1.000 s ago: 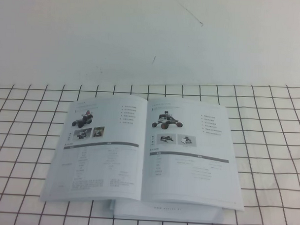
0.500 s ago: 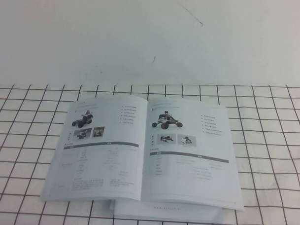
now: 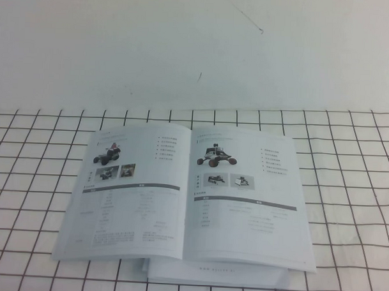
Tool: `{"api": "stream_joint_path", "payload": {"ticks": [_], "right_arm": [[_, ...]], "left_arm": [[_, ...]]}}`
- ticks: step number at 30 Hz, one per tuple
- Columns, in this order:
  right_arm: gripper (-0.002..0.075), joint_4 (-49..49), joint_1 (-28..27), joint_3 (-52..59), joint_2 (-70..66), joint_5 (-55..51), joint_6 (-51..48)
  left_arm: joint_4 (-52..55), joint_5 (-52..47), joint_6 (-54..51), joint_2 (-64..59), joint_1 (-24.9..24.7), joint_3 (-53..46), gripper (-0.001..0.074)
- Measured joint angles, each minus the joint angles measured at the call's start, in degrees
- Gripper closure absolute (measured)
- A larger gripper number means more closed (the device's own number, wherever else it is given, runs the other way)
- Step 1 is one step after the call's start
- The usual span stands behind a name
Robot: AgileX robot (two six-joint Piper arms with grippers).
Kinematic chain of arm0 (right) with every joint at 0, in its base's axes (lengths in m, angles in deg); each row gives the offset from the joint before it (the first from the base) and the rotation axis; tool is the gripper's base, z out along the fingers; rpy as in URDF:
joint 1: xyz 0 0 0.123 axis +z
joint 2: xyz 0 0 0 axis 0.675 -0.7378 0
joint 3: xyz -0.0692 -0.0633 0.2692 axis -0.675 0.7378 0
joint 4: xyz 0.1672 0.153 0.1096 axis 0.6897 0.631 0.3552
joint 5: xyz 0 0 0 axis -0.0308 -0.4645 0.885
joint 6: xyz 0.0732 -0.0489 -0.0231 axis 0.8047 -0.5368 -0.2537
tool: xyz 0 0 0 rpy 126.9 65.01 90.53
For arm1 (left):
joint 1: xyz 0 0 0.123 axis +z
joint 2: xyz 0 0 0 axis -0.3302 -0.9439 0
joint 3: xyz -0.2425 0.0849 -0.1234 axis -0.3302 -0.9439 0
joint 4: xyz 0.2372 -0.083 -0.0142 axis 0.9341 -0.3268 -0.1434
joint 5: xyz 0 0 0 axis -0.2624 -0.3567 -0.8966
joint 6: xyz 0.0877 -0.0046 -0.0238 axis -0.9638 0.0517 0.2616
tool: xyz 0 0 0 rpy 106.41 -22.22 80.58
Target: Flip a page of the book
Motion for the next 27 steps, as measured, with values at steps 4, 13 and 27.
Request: {"api": "stream_joint_path", "payload": {"ticks": [4,13,27], "right_arm": [[0.0728,0.0,0.0,0.0,0.0,0.0,0.0],[0.0728,0.0,0.0,0.0,0.0,0.0,0.0],[0.0728,-3.5,0.0,0.0,0.0,2.6,-4.7]], "left_arm": [[0.0,0.0,0.0,0.0,0.0,0.0,0.0738],[0.0,-0.1,0.0,0.0,0.0,0.0,0.0738],[1.9,1.3,-0.4,0.0,0.0,0.0,0.0738]]}}
